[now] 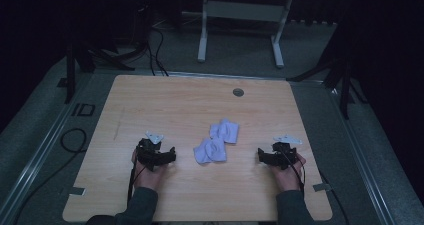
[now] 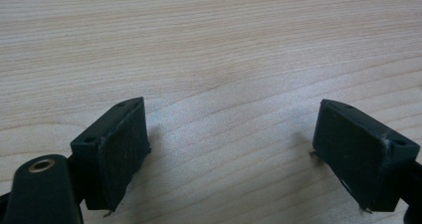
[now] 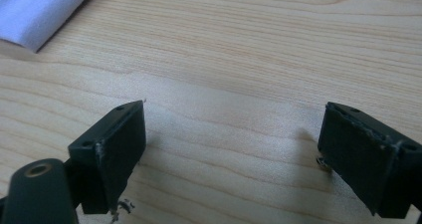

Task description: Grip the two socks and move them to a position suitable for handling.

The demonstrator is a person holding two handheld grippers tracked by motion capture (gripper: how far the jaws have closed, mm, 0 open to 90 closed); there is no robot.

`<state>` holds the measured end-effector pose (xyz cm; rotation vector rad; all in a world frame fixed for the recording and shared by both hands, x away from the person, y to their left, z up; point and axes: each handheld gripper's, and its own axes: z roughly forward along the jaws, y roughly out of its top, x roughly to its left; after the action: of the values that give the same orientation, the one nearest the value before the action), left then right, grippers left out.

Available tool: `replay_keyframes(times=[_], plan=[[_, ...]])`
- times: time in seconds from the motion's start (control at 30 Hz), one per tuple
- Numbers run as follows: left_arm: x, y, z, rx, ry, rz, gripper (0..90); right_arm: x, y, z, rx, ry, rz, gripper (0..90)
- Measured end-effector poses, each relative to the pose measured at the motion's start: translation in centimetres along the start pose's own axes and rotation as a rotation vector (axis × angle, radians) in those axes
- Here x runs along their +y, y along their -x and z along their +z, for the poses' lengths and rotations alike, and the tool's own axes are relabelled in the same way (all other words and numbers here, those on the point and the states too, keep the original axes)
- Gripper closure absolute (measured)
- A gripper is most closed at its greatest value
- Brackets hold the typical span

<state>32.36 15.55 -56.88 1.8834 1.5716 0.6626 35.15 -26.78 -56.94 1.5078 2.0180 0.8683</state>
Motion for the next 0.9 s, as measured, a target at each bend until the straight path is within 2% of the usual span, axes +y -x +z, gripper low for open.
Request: replay_keyframes(times=[0.27, 0.37, 0.4, 0.43, 0.6, 0.7, 0.73, 0.77, 0.9], plan=[[0.0, 0.0, 0.0, 0.0, 0.0, 0.0, 13.9, 0.0, 0.0, 0.0, -0.002, -0.001, 0.003, 12.5], [0.0, 0.0, 0.0, 0.0, 0.0, -0.001, 13.9, 0.0, -0.1, -0.3, -0.015, 0.002, 0.016, 20.2], [0.0, 0.0, 0.0, 0.0, 0.0, -0.001, 13.9, 0.0, -0.1, -0.3, -0.015, 0.002, 0.016, 20.2], [0.0, 0.0, 0.0, 0.0, 0.0, -0.001, 13.9, 0.0, -0.2, -0.6, -0.023, 0.007, 0.02, 36.1], [0.0, 0.0, 0.0, 0.011, 0.0, -0.012, 13.9, -0.1, -0.3, -1.1, 0.01, 0.005, 0.015, 52.9], [0.1, -0.1, 0.1, 0.022, -0.001, -0.022, 13.9, 0.0, -0.4, -1.3, 0.001, 0.008, 0.006, 58.3], [0.1, -0.1, 0.1, 0.026, -0.002, -0.026, 13.9, 0.0, -0.6, -1.5, -0.009, 0.003, 0.006, 67.9], [0.1, -0.2, 0.0, 0.028, -0.003, -0.026, 13.9, 0.0, -0.6, -1.6, -0.001, 0.007, 0.008, 72.7], [0.1, -0.2, 0.1, 0.028, -0.003, -0.026, 13.9, 0.0, -1.1, -2.1, 0.013, 0.011, -0.028, 83.5]])
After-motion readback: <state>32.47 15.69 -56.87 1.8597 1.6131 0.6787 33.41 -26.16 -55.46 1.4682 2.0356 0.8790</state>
